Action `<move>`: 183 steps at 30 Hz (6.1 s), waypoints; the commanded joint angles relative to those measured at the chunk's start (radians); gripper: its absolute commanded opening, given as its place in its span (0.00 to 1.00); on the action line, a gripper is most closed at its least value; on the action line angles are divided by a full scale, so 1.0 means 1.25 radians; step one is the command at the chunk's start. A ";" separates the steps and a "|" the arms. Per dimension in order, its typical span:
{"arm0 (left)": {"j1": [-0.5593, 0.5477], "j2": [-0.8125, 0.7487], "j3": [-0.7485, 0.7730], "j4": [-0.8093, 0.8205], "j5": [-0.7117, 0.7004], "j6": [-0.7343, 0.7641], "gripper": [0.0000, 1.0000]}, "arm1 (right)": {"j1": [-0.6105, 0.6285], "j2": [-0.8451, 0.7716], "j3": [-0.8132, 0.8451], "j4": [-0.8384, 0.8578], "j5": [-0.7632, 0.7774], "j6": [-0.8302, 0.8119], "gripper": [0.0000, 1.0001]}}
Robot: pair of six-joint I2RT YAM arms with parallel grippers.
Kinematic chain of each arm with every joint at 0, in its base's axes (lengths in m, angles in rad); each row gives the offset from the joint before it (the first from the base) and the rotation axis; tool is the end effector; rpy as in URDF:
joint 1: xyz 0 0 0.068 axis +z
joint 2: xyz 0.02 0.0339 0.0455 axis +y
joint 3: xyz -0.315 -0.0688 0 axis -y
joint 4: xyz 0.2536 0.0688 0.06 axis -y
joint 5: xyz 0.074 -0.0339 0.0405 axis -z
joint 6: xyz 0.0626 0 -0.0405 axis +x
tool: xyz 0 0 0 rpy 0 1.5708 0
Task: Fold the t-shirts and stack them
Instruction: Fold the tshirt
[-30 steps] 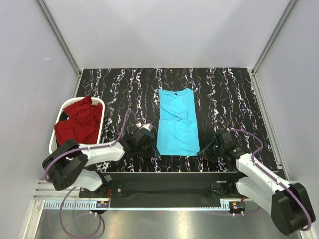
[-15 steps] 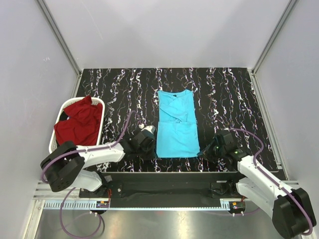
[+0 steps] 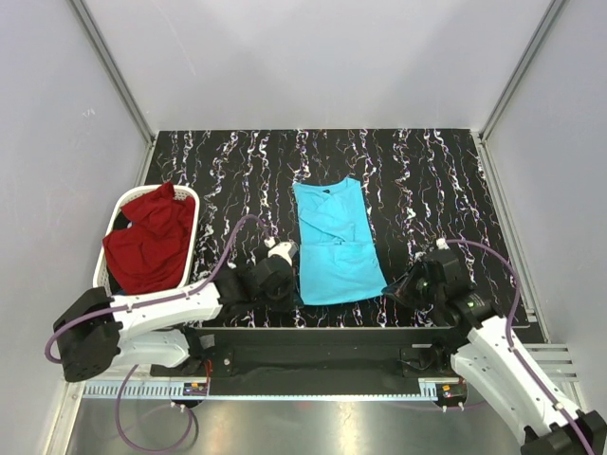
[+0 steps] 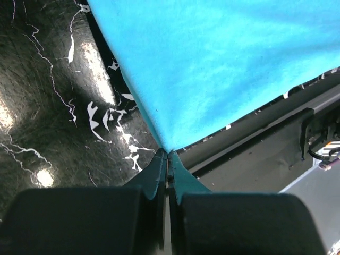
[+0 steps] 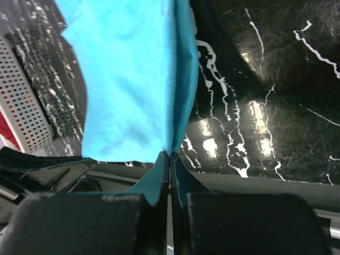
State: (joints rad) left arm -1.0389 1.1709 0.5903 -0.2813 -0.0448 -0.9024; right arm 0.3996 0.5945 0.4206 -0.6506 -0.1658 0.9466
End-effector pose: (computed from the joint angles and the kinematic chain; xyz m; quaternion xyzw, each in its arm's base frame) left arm 0.1197 -0.1978 0.2111 0.0562 0.9360 -0.2745 0.2133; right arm 0.0986 0.0528 0.2055 0.2216 0.9016 0.2868 0.2360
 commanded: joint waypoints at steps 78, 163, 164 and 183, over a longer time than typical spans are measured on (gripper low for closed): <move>0.224 -0.021 0.074 0.032 0.269 0.153 0.00 | -0.102 0.193 0.123 0.073 -0.220 -0.251 0.00; 0.531 0.605 0.770 -0.124 0.303 0.348 0.24 | -0.199 1.059 0.991 -0.064 -0.231 -0.492 0.47; 0.516 0.575 0.745 -0.110 0.309 0.346 0.24 | -0.198 1.046 0.972 -0.060 -0.240 -0.492 0.42; 0.376 0.595 0.492 -0.008 0.251 0.311 0.18 | -0.160 1.217 0.806 0.039 -0.460 -0.546 0.34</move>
State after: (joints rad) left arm -0.5621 1.9083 1.2411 -0.3206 0.3241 -0.5068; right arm 0.2127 2.1300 1.4544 -0.6109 -0.7513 0.3058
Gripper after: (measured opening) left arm 0.186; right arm 0.347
